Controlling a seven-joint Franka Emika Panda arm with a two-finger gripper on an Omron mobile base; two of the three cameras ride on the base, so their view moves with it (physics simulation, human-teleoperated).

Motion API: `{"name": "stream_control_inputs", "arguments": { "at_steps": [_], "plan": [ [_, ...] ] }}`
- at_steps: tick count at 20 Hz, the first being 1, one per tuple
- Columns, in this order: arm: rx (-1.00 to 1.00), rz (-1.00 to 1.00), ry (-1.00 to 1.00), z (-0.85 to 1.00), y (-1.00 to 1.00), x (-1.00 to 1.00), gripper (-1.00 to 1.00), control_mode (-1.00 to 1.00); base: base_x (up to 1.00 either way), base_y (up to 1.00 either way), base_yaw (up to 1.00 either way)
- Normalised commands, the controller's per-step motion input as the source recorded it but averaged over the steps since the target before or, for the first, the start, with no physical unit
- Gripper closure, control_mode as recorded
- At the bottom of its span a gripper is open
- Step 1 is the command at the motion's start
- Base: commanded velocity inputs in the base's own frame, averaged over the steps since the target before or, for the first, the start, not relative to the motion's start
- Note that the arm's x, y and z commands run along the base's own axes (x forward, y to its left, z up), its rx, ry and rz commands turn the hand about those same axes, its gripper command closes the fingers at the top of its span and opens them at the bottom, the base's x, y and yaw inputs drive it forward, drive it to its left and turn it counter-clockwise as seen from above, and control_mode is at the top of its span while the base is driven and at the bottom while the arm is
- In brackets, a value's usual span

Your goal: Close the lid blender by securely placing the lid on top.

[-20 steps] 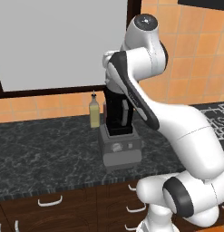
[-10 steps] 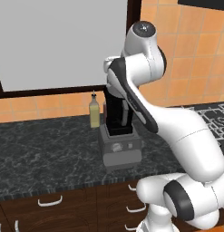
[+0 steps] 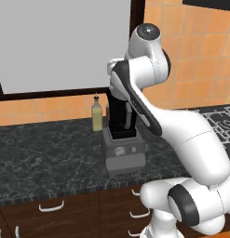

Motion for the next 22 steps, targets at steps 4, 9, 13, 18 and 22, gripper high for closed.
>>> {"name": "stream_control_inputs", "arguments": {
  "at_steps": [4,9,13,18,22],
  "plan": [
    [0.0,0.0,0.0,0.0,0.0,0.04,1.0,-1.0,0.0,0.0,0.0],
    [0.0,0.0,0.0,0.0,0.01,0.12,1.0,-1.0,0.0,0.0,0.0],
    [0.0,-0.01,0.0,0.0,0.03,0.13,1.0,-1.0,0.0,0.0,0.0],
    [0.0,-0.02,0.0,0.03,0.08,0.08,1.0,-1.0,0.0,0.0,0.0],
    [0.0,-0.02,0.0,0.08,0.08,0.09,1.0,-1.0,0.0,0.0,0.0]
  ]
}}
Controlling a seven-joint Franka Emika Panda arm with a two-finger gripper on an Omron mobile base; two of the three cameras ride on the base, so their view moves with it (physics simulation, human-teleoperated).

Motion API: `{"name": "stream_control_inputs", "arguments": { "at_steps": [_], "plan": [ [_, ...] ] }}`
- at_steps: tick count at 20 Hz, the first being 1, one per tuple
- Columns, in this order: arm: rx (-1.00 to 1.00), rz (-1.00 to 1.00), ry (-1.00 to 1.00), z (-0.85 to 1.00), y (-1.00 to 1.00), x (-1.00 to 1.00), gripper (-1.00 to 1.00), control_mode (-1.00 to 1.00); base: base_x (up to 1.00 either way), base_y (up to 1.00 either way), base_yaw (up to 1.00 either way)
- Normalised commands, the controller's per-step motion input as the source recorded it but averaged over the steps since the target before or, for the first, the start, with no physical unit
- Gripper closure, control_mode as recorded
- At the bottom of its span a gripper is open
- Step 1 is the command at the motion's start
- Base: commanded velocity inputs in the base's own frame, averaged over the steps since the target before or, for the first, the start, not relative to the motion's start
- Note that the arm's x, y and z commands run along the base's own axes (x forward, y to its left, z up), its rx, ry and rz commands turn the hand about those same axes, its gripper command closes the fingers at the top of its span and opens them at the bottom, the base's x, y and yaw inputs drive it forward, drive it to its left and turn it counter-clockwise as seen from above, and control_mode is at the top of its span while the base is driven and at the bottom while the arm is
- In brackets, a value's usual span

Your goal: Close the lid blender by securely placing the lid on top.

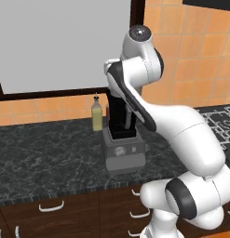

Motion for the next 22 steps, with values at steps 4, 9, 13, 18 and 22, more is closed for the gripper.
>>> {"name": "stream_control_inputs", "arguments": {
  "at_steps": [4,9,13,18,22],
  "plan": [
    [0.0,-0.02,0.0,0.14,0.05,0.11,1.0,-1.0,0.0,0.0,0.0],
    [0.0,-0.03,0.0,0.16,0.03,0.13,1.0,-1.0,0.0,0.0,0.0],
    [0.0,-0.03,0.0,0.17,0.04,0.12,1.0,-1.0,0.0,0.0,0.0],
    [0.0,-0.03,0.0,0.2,0.01,0.15,1.0,-1.0,0.0,0.0,0.0],
    [0.0,-0.03,-0.01,0.21,0.0,0.15,1.0,-1.0,0.0,0.0,0.0]
  ]
}}
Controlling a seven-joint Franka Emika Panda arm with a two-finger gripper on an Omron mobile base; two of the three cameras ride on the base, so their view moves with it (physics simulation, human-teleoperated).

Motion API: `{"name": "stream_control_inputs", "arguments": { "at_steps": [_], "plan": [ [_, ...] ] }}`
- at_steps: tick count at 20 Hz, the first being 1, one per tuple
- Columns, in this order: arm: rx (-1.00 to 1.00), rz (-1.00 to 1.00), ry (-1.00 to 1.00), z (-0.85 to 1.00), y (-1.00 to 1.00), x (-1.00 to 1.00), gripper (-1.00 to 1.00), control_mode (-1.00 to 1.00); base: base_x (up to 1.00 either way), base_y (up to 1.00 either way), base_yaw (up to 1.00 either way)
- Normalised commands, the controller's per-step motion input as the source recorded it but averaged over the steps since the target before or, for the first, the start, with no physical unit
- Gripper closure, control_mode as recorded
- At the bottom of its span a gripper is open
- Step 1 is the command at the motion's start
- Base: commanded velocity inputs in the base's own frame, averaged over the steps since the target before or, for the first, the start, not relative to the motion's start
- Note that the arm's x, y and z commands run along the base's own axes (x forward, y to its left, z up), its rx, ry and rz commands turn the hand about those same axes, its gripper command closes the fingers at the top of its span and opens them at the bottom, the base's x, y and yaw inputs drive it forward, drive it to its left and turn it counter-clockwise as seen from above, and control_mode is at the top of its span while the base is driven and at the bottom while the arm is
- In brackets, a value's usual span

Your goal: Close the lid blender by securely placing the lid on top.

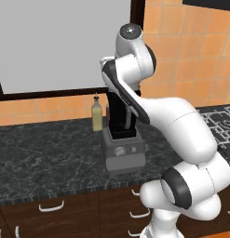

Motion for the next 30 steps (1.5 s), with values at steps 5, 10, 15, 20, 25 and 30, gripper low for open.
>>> {"name": "stream_control_inputs", "arguments": {
  "at_steps": [5,10,15,20,25,30],
  "plan": [
    [0.0,-0.03,-0.09,0.18,0.0,0.01,1.0,-1.0,0.0,0.0,0.0],
    [0.0,-0.03,-0.15,0.25,0.0,0.0,1.0,-1.0,0.0,0.0,0.0],
    [0.0,-0.03,-0.16,0.32,0.0,0.0,1.0,-1.0,0.0,0.0,0.0],
    [0.0,-0.03,-0.13,0.36,0.0,-0.03,1.0,-1.0,0.0,0.0,0.0],
    [0.0,-0.02,-0.07,0.2,0.0,-0.27,1.0,-1.0,0.0,0.0,0.0],
    [0.0,0.0,-0.05,0.11,0.0,-0.31,1.0,-1.0,0.0,0.0,0.0]
  ]
}}
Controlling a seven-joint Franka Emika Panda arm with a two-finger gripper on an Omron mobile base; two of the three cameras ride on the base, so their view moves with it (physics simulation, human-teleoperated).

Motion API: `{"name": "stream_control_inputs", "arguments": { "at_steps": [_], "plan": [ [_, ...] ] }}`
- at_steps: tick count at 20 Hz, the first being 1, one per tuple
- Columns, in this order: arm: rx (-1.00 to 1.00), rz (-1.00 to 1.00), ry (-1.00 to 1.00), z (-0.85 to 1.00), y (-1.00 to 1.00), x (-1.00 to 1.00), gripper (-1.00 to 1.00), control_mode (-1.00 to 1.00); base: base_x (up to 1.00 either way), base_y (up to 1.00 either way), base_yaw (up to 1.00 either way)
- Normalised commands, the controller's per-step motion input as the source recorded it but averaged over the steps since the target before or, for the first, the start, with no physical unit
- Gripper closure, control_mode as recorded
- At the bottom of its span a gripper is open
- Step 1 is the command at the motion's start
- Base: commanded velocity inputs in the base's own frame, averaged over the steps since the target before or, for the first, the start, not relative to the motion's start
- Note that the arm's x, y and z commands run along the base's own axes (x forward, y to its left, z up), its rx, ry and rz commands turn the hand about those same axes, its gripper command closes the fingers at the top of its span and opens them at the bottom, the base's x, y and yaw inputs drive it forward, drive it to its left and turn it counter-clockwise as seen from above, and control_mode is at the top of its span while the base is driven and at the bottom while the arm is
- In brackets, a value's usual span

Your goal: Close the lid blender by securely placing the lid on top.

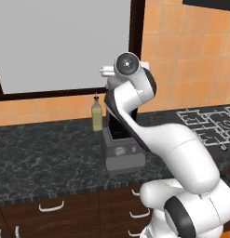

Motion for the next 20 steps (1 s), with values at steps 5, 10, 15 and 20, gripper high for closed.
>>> {"name": "stream_control_inputs", "arguments": {
  "at_steps": [5,10,15,20],
  "plan": [
    [0.0,0.0,-0.09,0.0,0.0,-0.22,1.0,-1.0,0.0,0.0,0.0],
    [0.0,0.0,-0.01,0.0,0.0,-0.4,1.0,-1.0,0.0,0.0,0.0],
    [0.0,0.0,0.02,0.0,0.0,-0.24,1.0,-1.0,0.0,0.0,0.0],
    [-0.01,0.0,0.07,0.0,0.0,-0.14,-1.0,-1.0,0.0,0.0,0.0]
  ]
}}
